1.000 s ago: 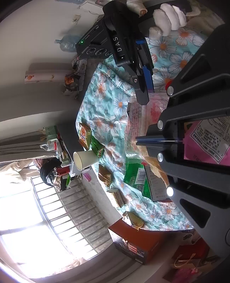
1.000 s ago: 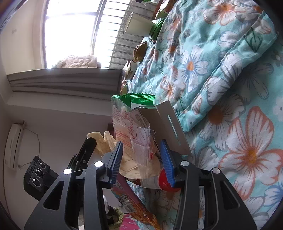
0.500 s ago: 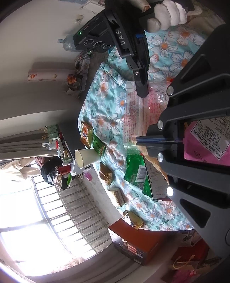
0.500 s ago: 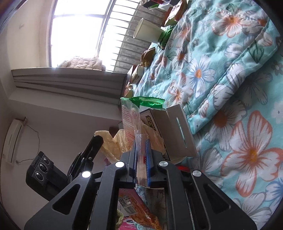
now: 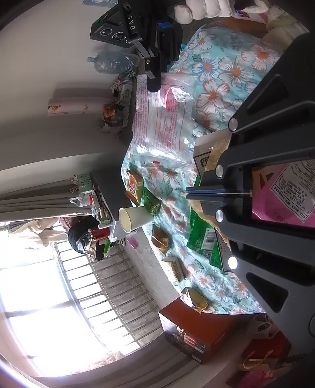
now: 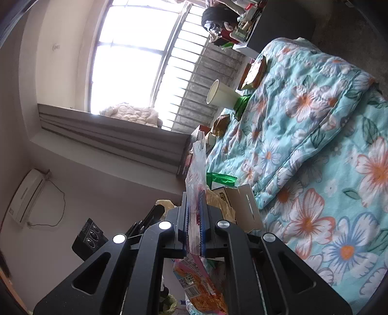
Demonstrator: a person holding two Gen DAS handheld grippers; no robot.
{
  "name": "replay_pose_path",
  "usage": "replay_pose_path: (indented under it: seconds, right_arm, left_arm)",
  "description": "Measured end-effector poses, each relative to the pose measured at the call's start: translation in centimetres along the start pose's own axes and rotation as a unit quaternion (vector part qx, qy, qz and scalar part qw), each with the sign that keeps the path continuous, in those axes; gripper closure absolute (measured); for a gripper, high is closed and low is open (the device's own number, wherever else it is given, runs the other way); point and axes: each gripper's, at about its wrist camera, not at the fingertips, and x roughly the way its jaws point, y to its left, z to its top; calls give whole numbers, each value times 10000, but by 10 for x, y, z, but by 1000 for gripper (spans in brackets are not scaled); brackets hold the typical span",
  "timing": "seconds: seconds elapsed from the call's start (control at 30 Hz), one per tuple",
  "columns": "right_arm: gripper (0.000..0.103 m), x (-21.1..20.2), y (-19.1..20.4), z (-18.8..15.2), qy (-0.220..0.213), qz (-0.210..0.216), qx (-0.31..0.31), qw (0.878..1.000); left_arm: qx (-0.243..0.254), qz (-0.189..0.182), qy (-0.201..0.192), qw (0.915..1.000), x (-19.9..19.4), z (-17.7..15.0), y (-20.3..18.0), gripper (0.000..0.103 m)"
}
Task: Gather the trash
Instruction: 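Lift the tan wrapper and plastic bag off the bed with both tools, then carry the tan wrapper and plastic bag with both tools over the wastebasket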
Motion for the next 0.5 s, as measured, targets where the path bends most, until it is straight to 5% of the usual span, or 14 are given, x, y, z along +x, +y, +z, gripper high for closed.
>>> replay_pose_path:
  seconds: [0.5]
  right_arm:
    - [95, -71, -15, 6, -769, 70, 114, 9969]
  left_arm:
    - [196, -23, -452, 9988, -16, 35, -28, 103]
